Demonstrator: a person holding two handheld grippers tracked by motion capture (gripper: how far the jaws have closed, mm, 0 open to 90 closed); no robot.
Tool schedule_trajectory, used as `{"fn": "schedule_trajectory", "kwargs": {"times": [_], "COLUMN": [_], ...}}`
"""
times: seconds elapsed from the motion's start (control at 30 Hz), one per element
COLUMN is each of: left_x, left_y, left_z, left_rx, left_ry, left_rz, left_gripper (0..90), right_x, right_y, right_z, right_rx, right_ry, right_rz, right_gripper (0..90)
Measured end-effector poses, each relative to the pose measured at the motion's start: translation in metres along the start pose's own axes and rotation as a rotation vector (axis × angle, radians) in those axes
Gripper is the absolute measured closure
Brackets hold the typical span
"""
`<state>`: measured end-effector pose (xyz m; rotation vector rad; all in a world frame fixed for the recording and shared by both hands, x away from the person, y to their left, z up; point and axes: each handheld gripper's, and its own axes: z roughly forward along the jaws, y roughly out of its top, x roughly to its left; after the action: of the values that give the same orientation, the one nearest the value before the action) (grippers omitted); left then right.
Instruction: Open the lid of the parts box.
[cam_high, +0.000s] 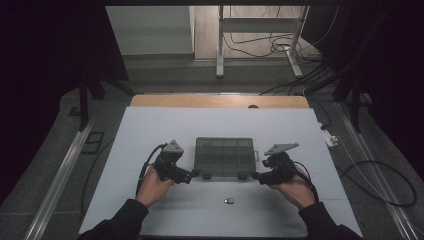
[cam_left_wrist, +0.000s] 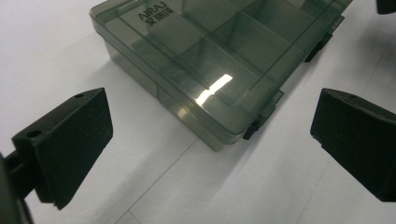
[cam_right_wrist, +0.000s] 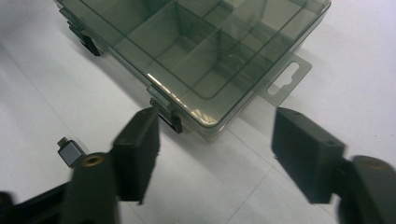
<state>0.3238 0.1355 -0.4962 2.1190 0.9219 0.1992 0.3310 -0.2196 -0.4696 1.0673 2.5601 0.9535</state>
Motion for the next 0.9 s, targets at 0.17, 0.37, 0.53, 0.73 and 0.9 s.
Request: {"fn": "schedule_trajectory", "kwargs": {"times": [0.17,0.37,0.53,0.73,0.9], "left_x": [-0.003,-0.002,-0.001,0.001,0.001], "left_y": [0.0,-0.002,-0.002,-0.002,-0.001], "left_z": [0.001,0.0,0.0,0.0,-0.001], "left_rx": [0.001,-0.004,0.004,-0.004,-0.011], "left_ry": [0.01,0.022,0.031,0.025,0.024], "left_rz": [0.013,0.028,0.031,0.008,0.002], "left_gripper": [0.0,0.0,0.0,0.0,0.0], "right_x": [0.0,0.001,-0.002,-0.004,-0.004], "right_y": [-0.003,-0.006,-0.008,-0.011,-0.012], "right_z": [0.0,-0.001,0.0,0.007,0.013], "right_rx": [0.009,0.026,0.054,0.103,0.127], "right_ry": [0.004,0.02,0.036,0.026,0.012], "right_rz": [-0.004,-0.011,-0.023,-0.034,-0.035], "right_gripper": [53.3,71.1,87.0,88.9,88.8]}}
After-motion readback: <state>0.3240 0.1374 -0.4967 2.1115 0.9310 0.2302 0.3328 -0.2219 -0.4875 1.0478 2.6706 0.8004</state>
